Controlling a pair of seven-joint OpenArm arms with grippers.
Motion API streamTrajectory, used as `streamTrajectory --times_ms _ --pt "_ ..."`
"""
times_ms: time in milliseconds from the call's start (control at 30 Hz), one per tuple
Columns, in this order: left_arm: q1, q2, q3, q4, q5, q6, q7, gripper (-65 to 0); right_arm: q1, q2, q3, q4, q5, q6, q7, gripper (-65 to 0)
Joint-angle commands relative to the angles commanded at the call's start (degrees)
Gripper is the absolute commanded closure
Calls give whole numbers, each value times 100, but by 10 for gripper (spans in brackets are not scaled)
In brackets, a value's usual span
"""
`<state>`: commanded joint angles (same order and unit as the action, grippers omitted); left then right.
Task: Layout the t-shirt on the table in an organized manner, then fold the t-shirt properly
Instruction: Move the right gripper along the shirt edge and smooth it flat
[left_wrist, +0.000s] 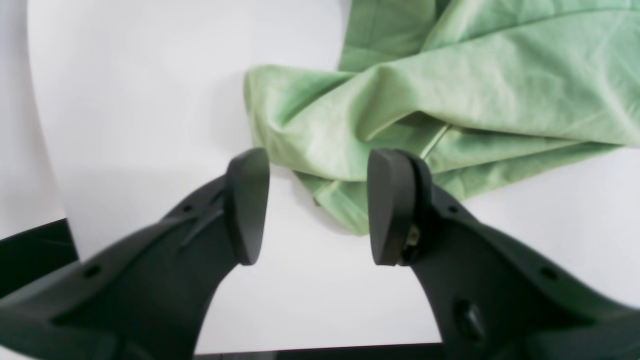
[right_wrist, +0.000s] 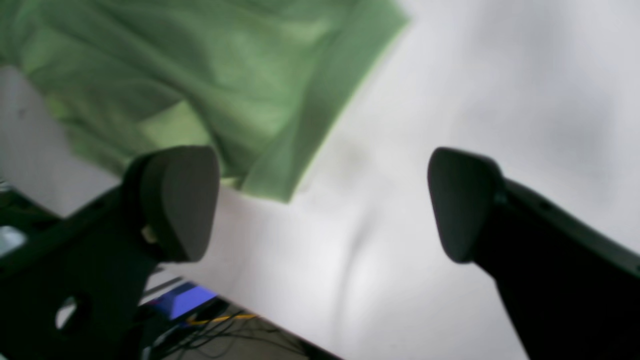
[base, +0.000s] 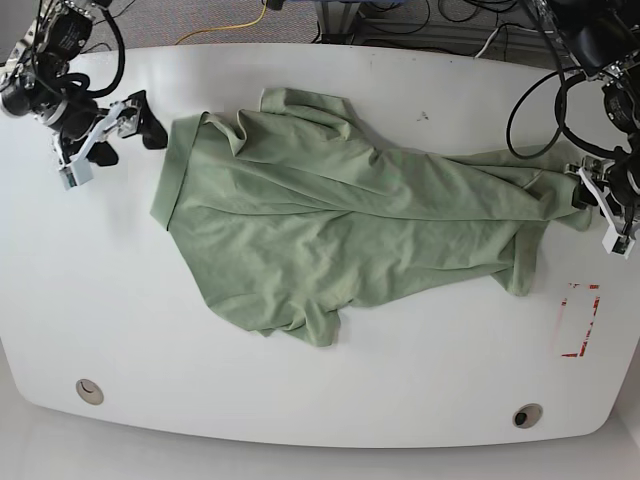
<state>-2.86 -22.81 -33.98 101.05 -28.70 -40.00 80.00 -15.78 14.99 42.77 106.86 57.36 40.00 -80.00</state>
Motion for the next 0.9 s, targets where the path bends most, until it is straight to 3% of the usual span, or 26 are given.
streamTrajectory --times_ms 267,533,667,900 --pt "0 0 -9 18 0 0 0 -299 0 -466 0 -35 -580 0 0 -628" --pt "0 0 -9 18 -18 0 0 -296 185 -536 -18 -624 -589 0 0 -628" --pt "0 0 -9 18 -18 0 0 -296 343 -536 -273 -1160 -571 0 0 -628" --pt "0 0 -9 18 -9 0 0 -294 360 -651 -615 -1275 -563 0 0 -628"
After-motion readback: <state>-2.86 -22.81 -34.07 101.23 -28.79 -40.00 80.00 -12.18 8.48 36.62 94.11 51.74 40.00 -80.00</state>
